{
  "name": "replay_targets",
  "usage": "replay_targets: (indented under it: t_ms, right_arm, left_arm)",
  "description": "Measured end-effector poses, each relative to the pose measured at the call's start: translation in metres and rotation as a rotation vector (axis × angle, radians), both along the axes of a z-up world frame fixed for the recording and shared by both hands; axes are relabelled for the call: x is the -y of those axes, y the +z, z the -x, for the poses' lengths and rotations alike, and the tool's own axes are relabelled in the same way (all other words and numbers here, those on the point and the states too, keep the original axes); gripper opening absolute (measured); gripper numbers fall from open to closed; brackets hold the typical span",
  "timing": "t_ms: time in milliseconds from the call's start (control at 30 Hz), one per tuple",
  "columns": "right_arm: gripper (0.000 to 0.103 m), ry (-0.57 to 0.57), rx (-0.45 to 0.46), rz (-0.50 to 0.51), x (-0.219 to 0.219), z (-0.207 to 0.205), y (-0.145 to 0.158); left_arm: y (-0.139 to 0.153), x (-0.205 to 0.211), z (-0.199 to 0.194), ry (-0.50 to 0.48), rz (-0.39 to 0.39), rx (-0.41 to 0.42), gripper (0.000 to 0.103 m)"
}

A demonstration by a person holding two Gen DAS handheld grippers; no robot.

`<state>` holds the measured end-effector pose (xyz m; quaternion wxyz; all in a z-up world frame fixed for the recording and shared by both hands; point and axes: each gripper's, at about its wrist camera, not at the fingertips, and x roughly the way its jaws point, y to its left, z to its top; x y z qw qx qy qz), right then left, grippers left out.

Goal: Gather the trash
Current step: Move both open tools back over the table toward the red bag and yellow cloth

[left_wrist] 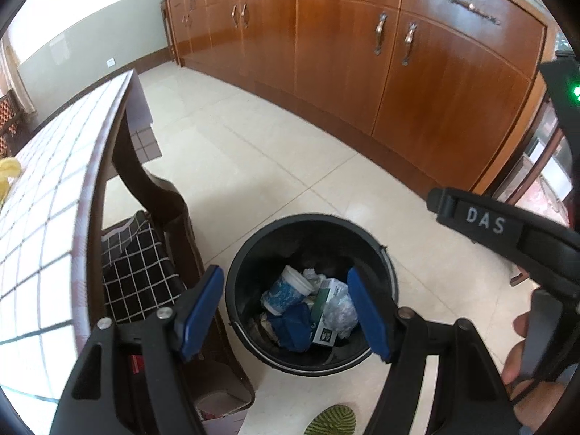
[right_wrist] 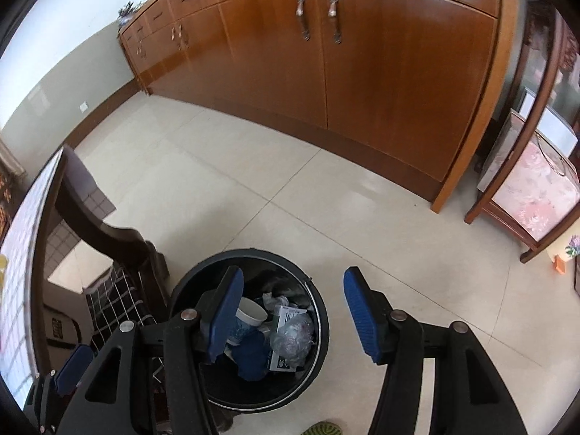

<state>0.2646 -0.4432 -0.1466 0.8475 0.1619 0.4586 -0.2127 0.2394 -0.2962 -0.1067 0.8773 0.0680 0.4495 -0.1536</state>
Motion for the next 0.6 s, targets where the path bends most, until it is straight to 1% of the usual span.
replay_targets:
  t_ms: [200, 333, 467, 600]
  right_arm:
    - [0.069, -0.032, 0.091, 0.029, 0.0, 0.015, 0.03]
    - [0.069, -0.046, 0.119, 0.024, 0.0, 0.022, 0.041]
    - [0.069, 0.001, 0.147, 0.003, -0.012, 0.024, 0.047]
    - [0.069, 0.077, 0.175, 0.005, -0.041, 0.024, 0.057]
  left_arm:
    - [0.029, -0.008, 0.009, -0.011, 0.044, 0.06, 0.072]
    - [0.047, -0.018, 0.015, -0.018, 0.07, 0.098, 0.072]
    - [0.064, -0.032, 0.018, -0.008, 0.089, 0.132, 0.072]
    - [0.075, -0.05, 0.018, 0.015, 0.099, 0.16, 0.072]
